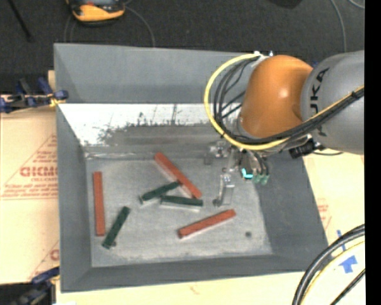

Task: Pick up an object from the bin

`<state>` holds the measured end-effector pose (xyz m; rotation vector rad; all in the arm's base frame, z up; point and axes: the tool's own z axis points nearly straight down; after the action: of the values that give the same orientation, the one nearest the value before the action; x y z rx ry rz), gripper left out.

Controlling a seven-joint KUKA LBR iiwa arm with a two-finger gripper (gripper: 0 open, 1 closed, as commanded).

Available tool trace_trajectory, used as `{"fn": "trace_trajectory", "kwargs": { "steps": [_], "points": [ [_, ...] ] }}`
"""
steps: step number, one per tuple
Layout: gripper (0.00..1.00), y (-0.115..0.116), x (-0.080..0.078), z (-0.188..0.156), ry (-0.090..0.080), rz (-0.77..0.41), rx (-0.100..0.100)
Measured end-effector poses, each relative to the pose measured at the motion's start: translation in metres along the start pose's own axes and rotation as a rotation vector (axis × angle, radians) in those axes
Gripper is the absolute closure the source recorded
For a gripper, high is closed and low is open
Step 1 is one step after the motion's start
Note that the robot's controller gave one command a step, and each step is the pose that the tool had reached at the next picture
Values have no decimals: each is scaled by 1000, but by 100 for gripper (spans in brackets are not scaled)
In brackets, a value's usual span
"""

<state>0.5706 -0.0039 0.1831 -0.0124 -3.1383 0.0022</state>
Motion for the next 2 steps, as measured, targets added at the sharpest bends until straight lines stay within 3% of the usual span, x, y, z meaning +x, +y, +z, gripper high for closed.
{"fn": "trace_trajectory", "kwargs": {
  "steps": [1, 2],
  "points": [
    [0, 0, -2, -4, -7, 0, 0],
    [0, -16, 18, 41, -14, 16, -1]
  ]
}}
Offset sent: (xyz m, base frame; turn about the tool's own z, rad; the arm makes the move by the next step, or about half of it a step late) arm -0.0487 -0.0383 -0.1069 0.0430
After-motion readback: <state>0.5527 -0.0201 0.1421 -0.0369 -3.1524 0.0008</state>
